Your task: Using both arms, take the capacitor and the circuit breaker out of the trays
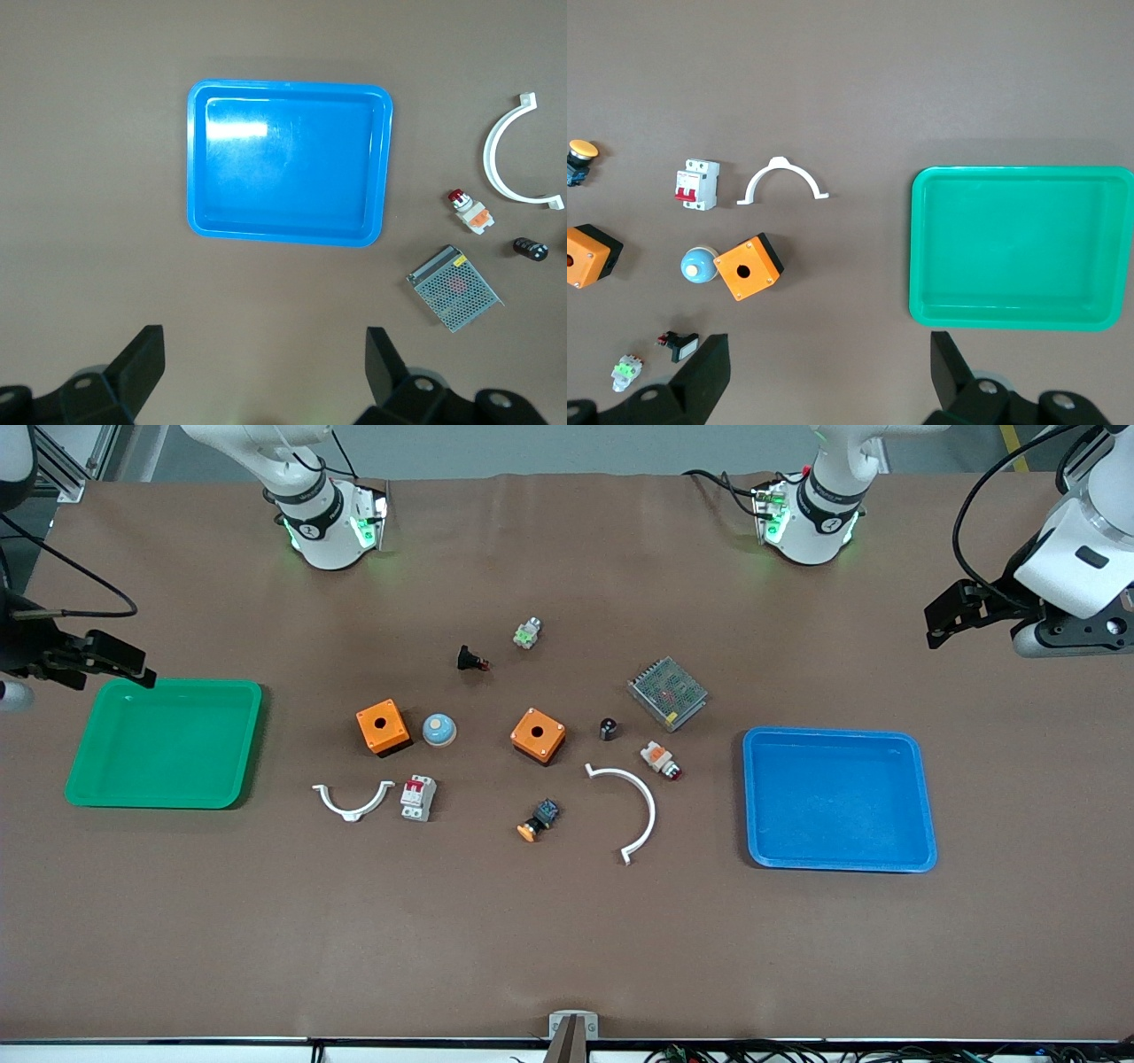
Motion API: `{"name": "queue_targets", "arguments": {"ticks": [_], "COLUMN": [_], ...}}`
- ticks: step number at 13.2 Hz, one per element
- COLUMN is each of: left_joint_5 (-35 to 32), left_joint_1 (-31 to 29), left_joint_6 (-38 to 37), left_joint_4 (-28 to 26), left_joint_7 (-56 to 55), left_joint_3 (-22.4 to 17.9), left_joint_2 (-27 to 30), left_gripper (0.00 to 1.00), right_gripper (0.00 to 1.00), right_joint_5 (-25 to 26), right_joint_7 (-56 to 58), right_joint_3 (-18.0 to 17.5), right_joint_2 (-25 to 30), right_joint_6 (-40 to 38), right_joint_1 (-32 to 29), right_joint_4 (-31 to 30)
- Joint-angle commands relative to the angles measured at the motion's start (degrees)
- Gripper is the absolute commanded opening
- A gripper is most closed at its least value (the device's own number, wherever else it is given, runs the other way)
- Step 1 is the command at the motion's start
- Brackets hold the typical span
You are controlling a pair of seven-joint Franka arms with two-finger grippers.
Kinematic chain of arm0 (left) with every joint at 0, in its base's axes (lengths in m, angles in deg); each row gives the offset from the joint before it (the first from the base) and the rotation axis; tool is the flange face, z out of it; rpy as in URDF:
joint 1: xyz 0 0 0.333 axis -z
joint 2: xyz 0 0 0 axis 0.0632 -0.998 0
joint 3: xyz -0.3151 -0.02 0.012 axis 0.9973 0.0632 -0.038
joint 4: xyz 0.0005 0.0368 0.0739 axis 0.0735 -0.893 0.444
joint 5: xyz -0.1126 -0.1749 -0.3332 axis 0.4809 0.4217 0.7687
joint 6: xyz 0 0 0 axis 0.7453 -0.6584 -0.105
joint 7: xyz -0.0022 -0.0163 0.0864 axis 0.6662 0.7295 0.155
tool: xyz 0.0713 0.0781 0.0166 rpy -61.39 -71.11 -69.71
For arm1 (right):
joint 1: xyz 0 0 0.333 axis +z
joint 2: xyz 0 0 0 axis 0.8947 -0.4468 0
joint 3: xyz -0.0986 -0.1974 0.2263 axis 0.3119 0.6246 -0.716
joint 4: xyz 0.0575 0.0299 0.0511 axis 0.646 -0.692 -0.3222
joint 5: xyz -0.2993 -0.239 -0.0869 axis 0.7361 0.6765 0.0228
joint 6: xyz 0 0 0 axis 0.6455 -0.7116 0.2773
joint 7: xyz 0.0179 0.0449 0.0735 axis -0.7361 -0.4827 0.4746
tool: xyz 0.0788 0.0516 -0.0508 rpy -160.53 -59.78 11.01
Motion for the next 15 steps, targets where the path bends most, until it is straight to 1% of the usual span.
{"name": "queue_targets", "arguments": {"ticks": [1, 3, 4, 15], "left_joint_5": [0.94, 1.03, 1.03, 2.35], "left_joint_1": [-0.11, -0.2, -0.2, -0.29], "left_joint_6": [-1.23, -1.23, -1.23, -2.46], "left_joint_4": [0.04, 0.65, 1.09, 1.09], "left_joint_7": [2.46, 4.22, 4.23, 3.53], "left_joint_3": [-0.02, -0.11, -0.2, -0.2], "left_joint_2": [1.14, 1.05, 0.96, 0.87], "left_gripper": [1.0, 1.0, 1.0, 1.0], "right_gripper": [1.0, 1.0, 1.0, 1.0], "right_joint_5": [1.54, 1.55, 1.29, 1.72], "right_joint_7": [0.17, 0.34, 0.52, 0.26], "right_joint_3": [-0.86, -0.78, -0.86, -1.04], "right_joint_2": [-0.26, -0.43, -0.43, -0.69], "right_joint_6": [-0.99, -1.43, -1.34, -0.72], "right_joint_1": [-0.91, -1.34, -2.48, -2.31], "right_joint_4": [1.93, 5.35, 5.71, 6.94]}}
